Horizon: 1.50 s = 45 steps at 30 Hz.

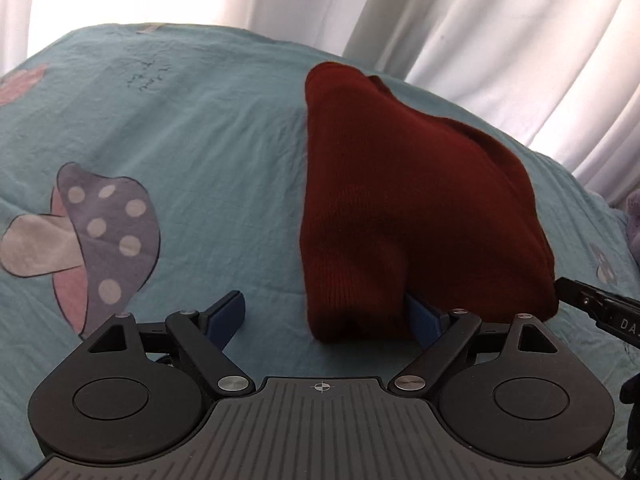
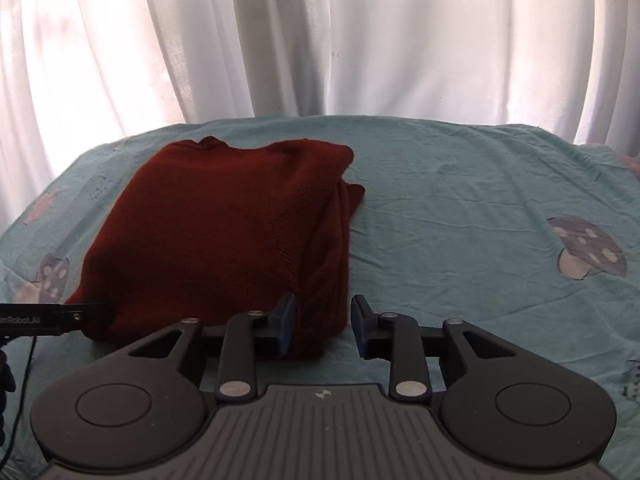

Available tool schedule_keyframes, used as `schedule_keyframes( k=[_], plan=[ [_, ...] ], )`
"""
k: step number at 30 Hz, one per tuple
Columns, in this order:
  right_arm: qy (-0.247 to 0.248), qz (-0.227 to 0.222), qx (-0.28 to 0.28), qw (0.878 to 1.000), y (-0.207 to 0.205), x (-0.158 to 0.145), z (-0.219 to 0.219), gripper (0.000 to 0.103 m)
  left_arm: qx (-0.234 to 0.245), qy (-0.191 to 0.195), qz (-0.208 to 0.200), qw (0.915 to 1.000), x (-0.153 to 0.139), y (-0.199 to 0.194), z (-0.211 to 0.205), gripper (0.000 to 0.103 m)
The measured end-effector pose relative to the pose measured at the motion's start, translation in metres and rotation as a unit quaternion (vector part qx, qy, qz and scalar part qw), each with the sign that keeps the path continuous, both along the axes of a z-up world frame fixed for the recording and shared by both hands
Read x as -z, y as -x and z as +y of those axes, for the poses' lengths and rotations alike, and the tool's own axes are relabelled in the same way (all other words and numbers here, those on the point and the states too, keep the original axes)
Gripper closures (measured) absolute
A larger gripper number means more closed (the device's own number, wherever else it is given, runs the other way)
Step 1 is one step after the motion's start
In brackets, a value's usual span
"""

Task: Fold small clothes

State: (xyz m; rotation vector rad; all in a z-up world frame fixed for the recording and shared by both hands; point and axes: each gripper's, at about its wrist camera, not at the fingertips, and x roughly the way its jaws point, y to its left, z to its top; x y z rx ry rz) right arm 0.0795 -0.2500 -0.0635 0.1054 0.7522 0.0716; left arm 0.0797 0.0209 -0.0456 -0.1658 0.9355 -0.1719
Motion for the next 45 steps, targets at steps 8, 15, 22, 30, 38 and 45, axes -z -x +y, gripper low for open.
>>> schedule_keyframes(
  k=[8,15,22,30,38,45],
  plan=[
    [-0.032,0.095,-0.005,0.995,0.039,0.009,-0.003,0.025,0.011,-0.046,0.036,0.9983,-0.008,0.022,-0.007,0.01],
    [0.012,0.108,-0.041,0.993,0.046,-0.007,0.032,0.004,-0.016,-0.124,0.055,0.9906,-0.018,0.026,-0.019,0.007],
    [0.02,0.15,-0.035,0.988,0.033,-0.024,0.046,0.004,-0.03,-0.134,0.074,0.9878,-0.032,0.024,-0.019,0.006],
    [0.027,0.173,-0.014,0.985,0.025,-0.029,0.047,0.004,-0.036,-0.11,0.049,0.992,-0.048,0.024,-0.02,0.003],
    [0.054,0.192,0.022,0.98,0.016,-0.024,0.049,0.004,-0.029,-0.112,0.056,0.9917,-0.049,0.024,-0.024,0.003],
    [0.069,0.19,0.02,0.979,0.015,-0.025,0.052,0.004,-0.023,-0.119,0.056,0.991,-0.05,0.023,-0.027,0.003]
  ],
)
